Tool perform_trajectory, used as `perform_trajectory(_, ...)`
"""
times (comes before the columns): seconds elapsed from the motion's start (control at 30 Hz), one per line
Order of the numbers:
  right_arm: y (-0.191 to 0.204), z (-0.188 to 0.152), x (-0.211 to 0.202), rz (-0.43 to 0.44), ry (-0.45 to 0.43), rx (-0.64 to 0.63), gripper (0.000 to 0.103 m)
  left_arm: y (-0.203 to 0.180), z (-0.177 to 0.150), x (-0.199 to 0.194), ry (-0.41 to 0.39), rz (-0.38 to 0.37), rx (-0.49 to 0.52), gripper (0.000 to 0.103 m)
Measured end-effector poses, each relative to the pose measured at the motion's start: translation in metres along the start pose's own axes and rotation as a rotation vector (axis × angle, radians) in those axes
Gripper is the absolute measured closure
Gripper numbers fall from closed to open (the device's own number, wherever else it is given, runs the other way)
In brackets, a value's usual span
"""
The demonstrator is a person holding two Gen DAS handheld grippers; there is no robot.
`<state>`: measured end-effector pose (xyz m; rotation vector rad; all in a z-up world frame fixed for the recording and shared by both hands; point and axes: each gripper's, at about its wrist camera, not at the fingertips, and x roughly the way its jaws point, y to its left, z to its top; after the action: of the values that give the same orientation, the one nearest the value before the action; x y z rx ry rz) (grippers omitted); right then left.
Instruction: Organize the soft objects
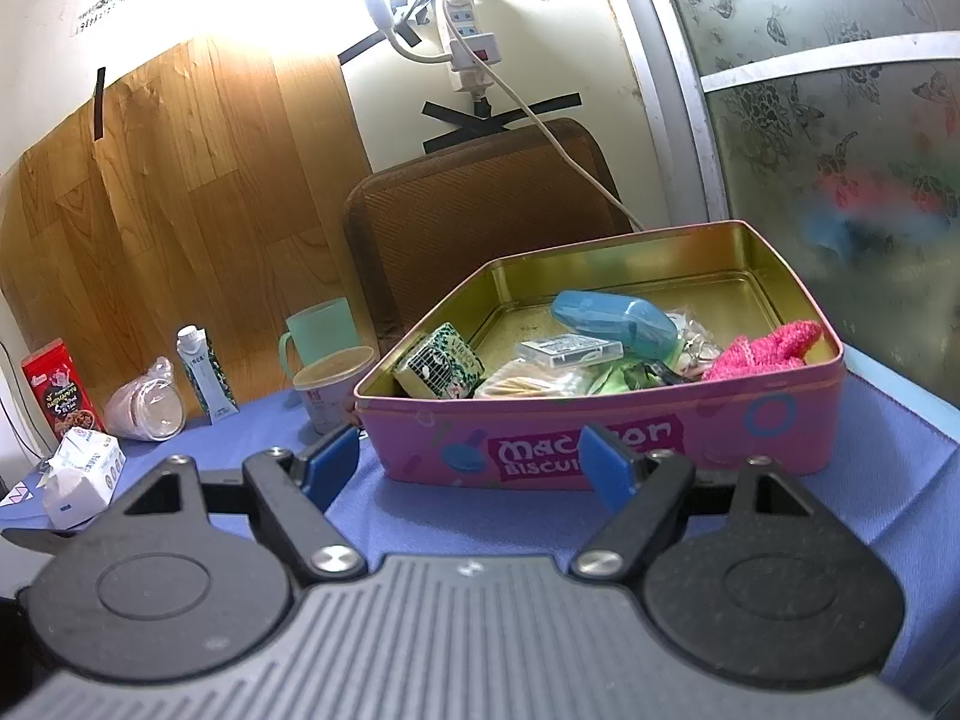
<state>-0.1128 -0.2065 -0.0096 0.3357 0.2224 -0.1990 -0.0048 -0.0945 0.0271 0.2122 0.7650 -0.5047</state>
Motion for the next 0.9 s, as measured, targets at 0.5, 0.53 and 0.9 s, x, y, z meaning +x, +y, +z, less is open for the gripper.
perform_trajectory(0.5,0.0003,-0.0003,0.0012,0.000,0.002,-0.001,0.020,-0.0007,-0.0002,0.0004,0.001,-0.003,0.000,0.000)
perform_trajectory(0.53,0.0002,-0.0001,0.0011,0.000,0.002,0.000,0.020,-0.0010,-0.0004,0.0003,0.002,-0.004,0.000,0.000)
perform_trajectory(0.9,0.0009,-0.0019,0.0017,0.000,0.005,0.000,0.020,-0.0006,-0.0013,0.0001,0.002,-0.006,0.001,0.000)
